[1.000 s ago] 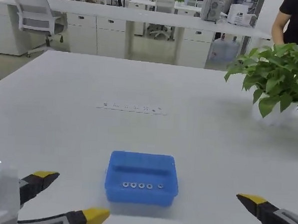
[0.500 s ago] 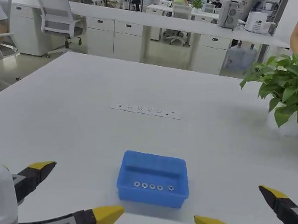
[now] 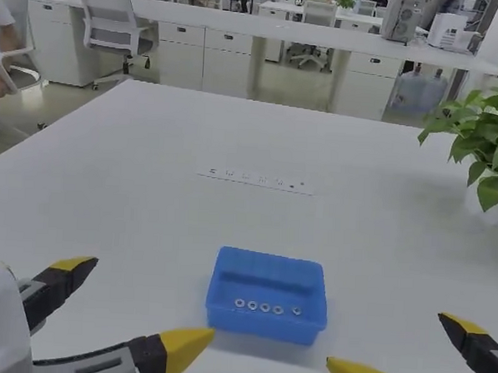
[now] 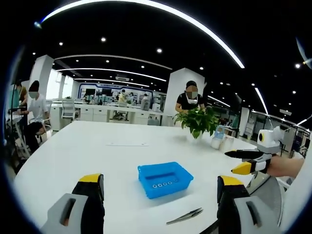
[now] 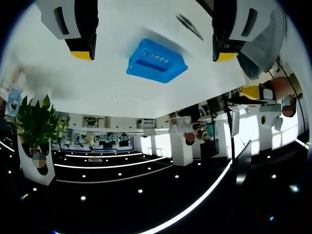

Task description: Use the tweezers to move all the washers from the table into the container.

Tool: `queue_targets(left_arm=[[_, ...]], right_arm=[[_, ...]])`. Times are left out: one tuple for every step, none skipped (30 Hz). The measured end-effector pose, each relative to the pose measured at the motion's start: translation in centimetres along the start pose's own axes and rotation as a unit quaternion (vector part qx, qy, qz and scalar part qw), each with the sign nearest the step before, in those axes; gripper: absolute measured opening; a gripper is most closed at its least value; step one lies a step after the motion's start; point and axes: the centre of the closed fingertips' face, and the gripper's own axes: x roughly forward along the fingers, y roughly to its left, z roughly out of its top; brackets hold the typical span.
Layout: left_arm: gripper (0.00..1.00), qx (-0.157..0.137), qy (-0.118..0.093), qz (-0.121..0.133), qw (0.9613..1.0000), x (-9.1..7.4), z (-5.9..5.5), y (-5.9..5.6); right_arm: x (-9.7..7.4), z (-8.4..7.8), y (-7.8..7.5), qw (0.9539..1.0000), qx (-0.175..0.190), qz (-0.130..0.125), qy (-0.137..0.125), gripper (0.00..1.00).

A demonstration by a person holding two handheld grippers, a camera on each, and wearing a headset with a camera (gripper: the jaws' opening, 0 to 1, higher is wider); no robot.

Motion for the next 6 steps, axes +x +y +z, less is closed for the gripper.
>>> queue_targets(left_arm=[[0.99,-0.002,0.001,-0.003,1.0,0.06,-0.06,-0.09],[0.99,-0.001,0.006,-0.008,0.9999,0.23,-0.22,-0.28],[0.99,0.001,0.009,-0.012,0.9999,0.36,-0.3,-0.42],[0.99,0.003,0.011,-0.014,0.9998,0.47,-0.37,-0.5],[0.99,0.007,0.014,-0.018,0.9997,0.58,-0.47,-0.61],[0.99,0.008,0.015,-0.019,0.9997,0.64,-0.51,-0.67]], right_arm=[[-0.01,0.06,0.03,1.0,-0.002,0.0,0.0,0.99],[-0.09,0.13,0.0,1.0,-0.006,-0.003,0.001,0.99],[-0.13,0.14,-0.03,1.0,-0.008,-0.005,0.001,0.99],[-0.19,0.1,-0.07,1.0,-0.006,-0.007,0.0,0.99],[-0.2,0.06,-0.05,1.0,-0.003,-0.007,-0.001,0.99],[-0.22,-0.01,-0.03,1.0,0.0,-0.007,-0.001,0.99]])
